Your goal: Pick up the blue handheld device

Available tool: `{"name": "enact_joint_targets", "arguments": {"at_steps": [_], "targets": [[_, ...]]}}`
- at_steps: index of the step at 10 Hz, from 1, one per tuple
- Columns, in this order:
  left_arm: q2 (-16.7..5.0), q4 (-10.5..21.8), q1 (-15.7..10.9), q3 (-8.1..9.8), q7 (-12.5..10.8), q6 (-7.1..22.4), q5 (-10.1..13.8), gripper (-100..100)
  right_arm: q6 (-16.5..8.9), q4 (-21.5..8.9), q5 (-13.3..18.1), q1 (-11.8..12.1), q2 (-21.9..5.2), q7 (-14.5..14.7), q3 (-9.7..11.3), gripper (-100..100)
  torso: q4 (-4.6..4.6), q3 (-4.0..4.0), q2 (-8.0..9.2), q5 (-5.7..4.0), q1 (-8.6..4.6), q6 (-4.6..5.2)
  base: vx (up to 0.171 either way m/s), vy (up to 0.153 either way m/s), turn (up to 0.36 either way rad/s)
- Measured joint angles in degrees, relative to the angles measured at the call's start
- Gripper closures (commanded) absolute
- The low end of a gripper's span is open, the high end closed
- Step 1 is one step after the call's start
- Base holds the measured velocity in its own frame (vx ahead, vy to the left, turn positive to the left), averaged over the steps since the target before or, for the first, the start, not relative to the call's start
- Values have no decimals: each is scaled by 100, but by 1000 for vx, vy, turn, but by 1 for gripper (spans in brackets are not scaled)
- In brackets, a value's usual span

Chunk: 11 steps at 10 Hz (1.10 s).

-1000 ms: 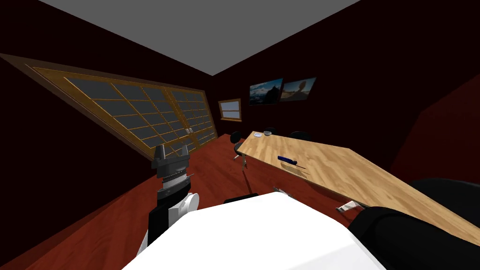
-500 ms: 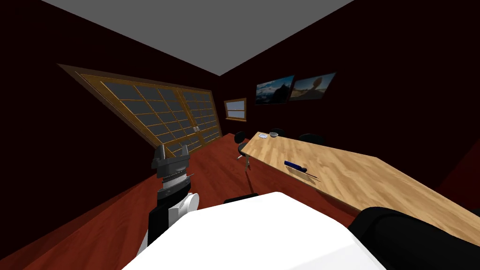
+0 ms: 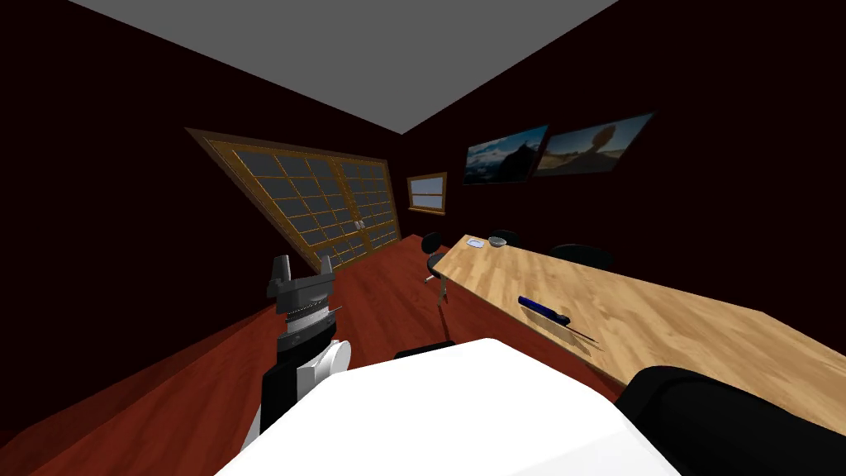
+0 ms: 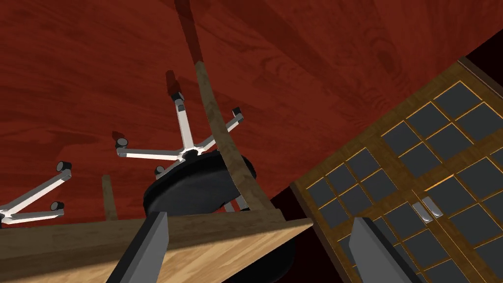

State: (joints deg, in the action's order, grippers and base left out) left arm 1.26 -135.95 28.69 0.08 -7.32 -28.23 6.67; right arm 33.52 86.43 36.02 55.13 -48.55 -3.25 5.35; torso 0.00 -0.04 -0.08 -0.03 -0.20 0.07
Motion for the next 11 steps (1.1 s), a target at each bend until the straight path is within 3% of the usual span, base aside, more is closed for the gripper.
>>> {"name": "enact_joint_targets", "arguments": {"at_steps": [1, 5, 8, 10, 11], "targets": [[0, 0, -1, -1, 0, 0, 0, 0, -130, 10, 196, 97, -146, -29, 33, -100, 0, 0, -1, 1, 2, -5, 54, -15, 136], [0, 0, 0, 0, 0, 0, 0, 0, -122, -484, 720, 164, -653, -86, -14, -100, 0, 0, -1, -2, -6, -4, 60, -33, 187], [0, 0, 0, 0, 0, 0, 0, 0, -23, -896, 1027, 269, -905, 10, -111, -100, 1, 1, 2, -2, -5, 1, 53, -46, 180], [-1, 0, 0, 0, 0, 0, 0, 0, 47, -1385, 1363, 209, -1085, 92, -98, -100, -1, -5, -9, -4, -21, -4, 78, -84, 218], [-1, 0, 1, 1, 0, 0, 0, 0, 56, -1425, 1466, 245, -1197, 104, -115, -100, -1, -5, -8, -5, -17, 1, 54, -71, 171]]}}
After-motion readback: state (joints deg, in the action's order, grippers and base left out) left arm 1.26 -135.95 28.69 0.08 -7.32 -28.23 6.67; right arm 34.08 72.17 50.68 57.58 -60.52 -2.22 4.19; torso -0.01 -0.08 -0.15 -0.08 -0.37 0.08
